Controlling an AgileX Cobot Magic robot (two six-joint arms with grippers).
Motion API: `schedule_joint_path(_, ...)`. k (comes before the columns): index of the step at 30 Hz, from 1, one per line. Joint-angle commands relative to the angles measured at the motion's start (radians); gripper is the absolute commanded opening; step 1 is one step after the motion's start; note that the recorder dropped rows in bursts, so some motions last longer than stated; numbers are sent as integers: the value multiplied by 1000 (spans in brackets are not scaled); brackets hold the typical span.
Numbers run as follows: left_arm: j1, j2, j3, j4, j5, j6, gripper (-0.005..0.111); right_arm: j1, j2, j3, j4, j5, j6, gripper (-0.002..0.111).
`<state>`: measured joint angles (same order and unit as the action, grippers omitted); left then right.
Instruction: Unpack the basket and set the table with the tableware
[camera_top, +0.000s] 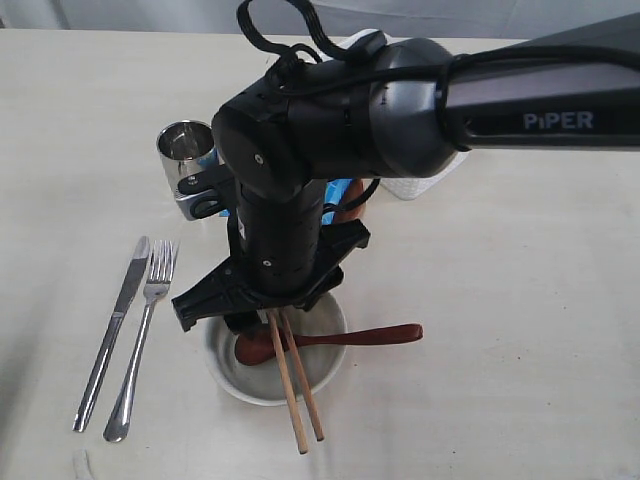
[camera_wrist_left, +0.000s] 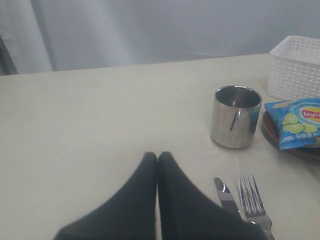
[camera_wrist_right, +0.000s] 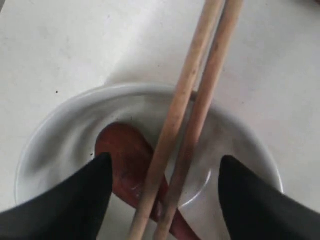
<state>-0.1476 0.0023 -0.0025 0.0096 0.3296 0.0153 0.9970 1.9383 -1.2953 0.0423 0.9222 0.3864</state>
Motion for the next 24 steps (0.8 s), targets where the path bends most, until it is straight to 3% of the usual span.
schedule_joint_path(1, -6, -2, 2, -2, -8, 0, 0, 0, -24, -5, -42, 26, -6, 61)
schedule_joint_path(10, -6, -2, 2, -2, -8, 0, 0, 0, -164, -5, -56, 26, -6, 56)
schedule_joint_path(16, -6, -2, 2, -2, -8, 0, 0, 0, -293, -5, -101, 30, -8, 30)
schedule_joint_path(24, -6, -2, 2, -2, -8, 0, 0, 0, -507, -5, -164, 30, -17, 9)
